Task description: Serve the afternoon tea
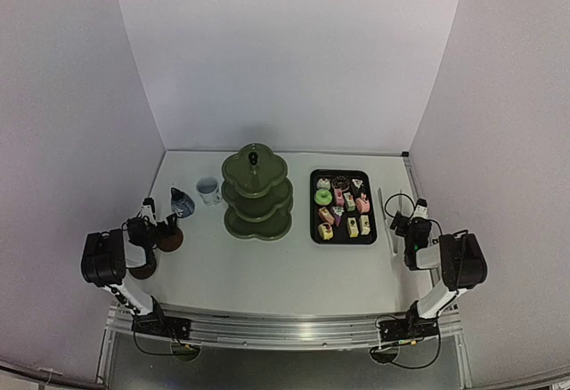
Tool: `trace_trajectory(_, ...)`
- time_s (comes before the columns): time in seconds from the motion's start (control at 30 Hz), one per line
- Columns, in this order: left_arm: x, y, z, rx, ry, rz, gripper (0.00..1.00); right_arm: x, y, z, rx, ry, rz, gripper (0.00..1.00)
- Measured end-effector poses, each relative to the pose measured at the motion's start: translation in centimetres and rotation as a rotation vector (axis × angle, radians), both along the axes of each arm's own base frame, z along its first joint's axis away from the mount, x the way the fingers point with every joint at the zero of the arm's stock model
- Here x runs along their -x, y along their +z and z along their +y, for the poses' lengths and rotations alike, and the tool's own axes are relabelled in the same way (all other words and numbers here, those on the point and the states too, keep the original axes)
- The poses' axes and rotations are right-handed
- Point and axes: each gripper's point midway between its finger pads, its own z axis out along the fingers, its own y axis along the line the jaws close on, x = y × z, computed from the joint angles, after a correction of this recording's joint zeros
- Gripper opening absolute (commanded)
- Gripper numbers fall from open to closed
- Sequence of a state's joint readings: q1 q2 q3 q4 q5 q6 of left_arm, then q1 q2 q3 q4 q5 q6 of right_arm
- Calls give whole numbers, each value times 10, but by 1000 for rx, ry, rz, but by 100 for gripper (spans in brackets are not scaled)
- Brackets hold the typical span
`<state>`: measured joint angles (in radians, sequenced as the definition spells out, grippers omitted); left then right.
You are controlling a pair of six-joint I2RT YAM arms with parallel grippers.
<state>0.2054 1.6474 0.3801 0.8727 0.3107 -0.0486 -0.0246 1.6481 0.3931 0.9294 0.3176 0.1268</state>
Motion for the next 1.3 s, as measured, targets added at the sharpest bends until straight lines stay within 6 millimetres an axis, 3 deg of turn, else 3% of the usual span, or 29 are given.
trace_trajectory(0.23, 0, 1, 0, 0, 2, -5, 100, -2, 5, 0, 1, -1, 51, 98)
trace_trajectory(0.47, 1, 16, 13, -9, 83, -39, 100, -18, 96, 10, -20, 58, -66, 98)
trace_trajectory(0.57, 7, 40, 27, -19, 180, -96, 100, -22, 118, 19, -45, 104, -27, 98)
trace_trajectory(0.67, 13, 69, 37, -22, 243, -147, 100, -22, 125, 25, -72, 131, 69, 98)
trace_trajectory(0.83, 11, 113, 43, -3, 286, -130, 100, -5, 116, 31, -124, 143, 247, 98)
trace_trajectory(0.93, 12, 144, 42, 10, 283, -134, 100, 12, 99, 37, -140, 128, 372, 98)
trace_trajectory(1.03, 23, 160, 28, 13, 214, -144, 100, 23, 76, 54, -131, 137, 514, 98)
trace_trajectory(1.13, 31, 163, -4, 1, 64, -116, 100, 35, 51, 65, -128, 135, 659, 98)
trace_trajectory(1.3, 39, 150, -89, -34, -257, 0, 100, 48, 21, 61, -140, 82, 844, 98)
